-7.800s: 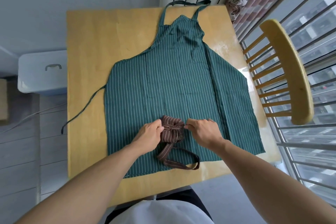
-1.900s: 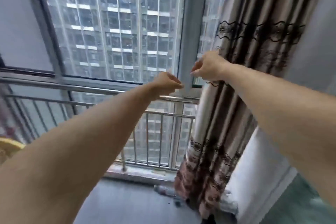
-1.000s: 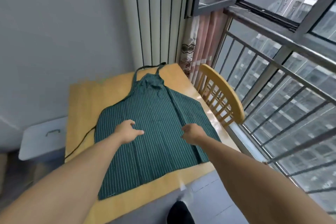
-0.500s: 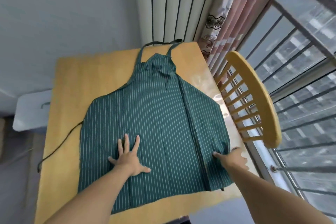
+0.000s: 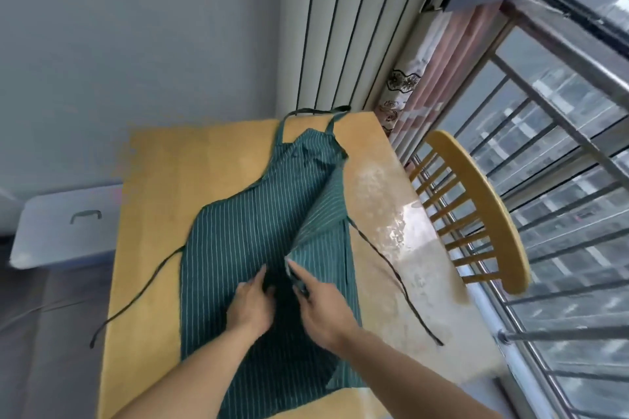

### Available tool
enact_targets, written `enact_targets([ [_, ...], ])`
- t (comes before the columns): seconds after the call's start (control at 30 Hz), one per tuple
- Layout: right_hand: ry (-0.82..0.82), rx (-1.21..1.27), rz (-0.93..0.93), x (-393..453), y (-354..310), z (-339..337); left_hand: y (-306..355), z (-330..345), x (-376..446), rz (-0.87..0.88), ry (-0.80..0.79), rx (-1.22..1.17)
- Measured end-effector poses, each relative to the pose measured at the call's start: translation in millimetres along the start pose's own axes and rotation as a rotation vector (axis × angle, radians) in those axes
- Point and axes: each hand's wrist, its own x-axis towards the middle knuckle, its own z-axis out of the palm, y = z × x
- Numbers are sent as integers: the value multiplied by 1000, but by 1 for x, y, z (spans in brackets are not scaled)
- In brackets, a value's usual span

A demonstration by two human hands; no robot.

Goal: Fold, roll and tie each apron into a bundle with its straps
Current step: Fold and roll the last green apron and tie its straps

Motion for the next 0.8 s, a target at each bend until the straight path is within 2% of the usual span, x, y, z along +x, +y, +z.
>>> enact_targets([
  [0.1, -236, -173, -20, 3, -47, 62, -46, -39, 18, -279, 15, -605],
  [0.17, -476, -216, 76, 4, -64, 91, -72, -60, 21, -458, -47, -898],
  [0.2, -614, -212, 122, 6, -72, 104, -84, -69, 18, -494, -72, -972],
  [0.27, -780, -104, 205, 7, -76, 115, -90, -78, 11, -468, -101, -880],
  [0.3, -755, -46, 227, 10, -74, 117, -95, -76, 10, -423, -86, -746],
  [0.33, -656, -16, 227, 13, -67, 115, -98, -72, 11, -365, -53, -625],
  [0.43, -191, -23, 259, 34, -29, 93, -94, -62, 22, -225, 42, -457],
  [0.53, 133, -31, 359, 58, 17, 48, -88, -59, 38, -183, 130, -310],
  [0.6, 178, -210, 433, 72, 49, 17, -90, -59, 52, -185, 168, -258],
  [0.7, 85, -434, 508, 87, 81, -12, -85, -64, 64, -188, 232, -306],
  [0.77, 83, -505, 441, 98, 83, -22, -79, -67, 75, -207, 270, -397],
  [0.8, 131, -490, 373, 103, 76, -26, -74, -69, 78, -204, 281, -415],
])
